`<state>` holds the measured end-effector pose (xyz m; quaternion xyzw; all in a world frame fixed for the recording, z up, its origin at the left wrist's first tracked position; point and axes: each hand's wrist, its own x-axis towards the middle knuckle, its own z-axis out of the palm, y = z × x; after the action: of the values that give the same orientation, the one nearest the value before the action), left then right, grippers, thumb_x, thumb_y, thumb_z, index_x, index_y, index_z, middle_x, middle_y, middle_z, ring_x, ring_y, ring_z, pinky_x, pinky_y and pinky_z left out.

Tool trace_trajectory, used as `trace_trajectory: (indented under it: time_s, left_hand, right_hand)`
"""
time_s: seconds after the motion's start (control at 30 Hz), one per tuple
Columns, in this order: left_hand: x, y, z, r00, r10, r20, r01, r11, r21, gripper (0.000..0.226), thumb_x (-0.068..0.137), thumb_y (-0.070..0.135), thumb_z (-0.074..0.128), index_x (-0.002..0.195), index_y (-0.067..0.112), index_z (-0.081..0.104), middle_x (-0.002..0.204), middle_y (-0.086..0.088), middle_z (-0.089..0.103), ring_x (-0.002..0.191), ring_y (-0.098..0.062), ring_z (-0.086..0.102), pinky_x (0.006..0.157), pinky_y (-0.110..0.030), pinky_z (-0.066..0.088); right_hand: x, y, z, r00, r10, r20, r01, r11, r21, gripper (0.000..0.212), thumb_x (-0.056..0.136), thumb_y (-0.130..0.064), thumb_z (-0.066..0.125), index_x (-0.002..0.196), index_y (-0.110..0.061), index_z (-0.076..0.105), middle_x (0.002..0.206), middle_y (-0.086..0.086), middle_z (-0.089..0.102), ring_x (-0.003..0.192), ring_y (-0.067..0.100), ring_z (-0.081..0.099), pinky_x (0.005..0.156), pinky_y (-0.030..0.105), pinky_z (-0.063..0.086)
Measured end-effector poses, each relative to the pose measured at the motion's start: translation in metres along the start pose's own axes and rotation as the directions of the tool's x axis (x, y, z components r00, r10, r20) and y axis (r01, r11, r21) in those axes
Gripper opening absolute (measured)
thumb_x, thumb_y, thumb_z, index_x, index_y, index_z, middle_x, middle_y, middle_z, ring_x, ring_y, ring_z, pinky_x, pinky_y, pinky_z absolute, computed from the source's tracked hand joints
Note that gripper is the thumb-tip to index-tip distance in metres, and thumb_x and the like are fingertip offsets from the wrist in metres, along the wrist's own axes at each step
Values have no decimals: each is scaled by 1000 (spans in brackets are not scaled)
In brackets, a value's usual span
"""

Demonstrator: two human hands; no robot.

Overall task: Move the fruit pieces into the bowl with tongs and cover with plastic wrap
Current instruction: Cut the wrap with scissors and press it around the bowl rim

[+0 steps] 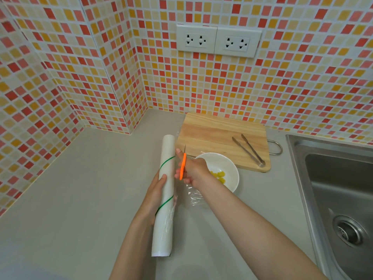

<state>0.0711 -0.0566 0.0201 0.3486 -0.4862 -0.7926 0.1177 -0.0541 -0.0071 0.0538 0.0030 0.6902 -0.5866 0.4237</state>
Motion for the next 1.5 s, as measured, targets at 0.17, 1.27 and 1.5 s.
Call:
trace_trajectory:
  time_s: [0.17,1.27,1.5]
  left_hand:
    - [-2,2,-2,1000,-2,5,2,1000,11,22,98,33,42,116,34,54,56,0,64,44,-20,56,44,-26,50]
    - [-6,-12,-36,909,370,-192,59,342,938,63,94,43,42,149,38,12,99,-5,41,105,-33,51,79,-39,43]
    - [-9,-12,-37,909,364,-204,107,271,957,65,93,46,40,150,26,15,117,-13,47,113,-33,44,83,-42,44]
  right_hand:
    - [10,-8,4,1000,3,-15,-3,1000,27,45,73,-50,71,65,-10,50,50,10,56,30,14,53,28,11,23]
    - [-44,63,-171,700,-568,-433,144,706,-693,21,83,-22,64,101,-11,66,86,17,68,83,36,62,67,33,42]
    - [-63,99,-189,710,-533,-460,-41,620,-783,35,82,-13,63,116,-6,58,103,23,61,96,41,58,75,42,47]
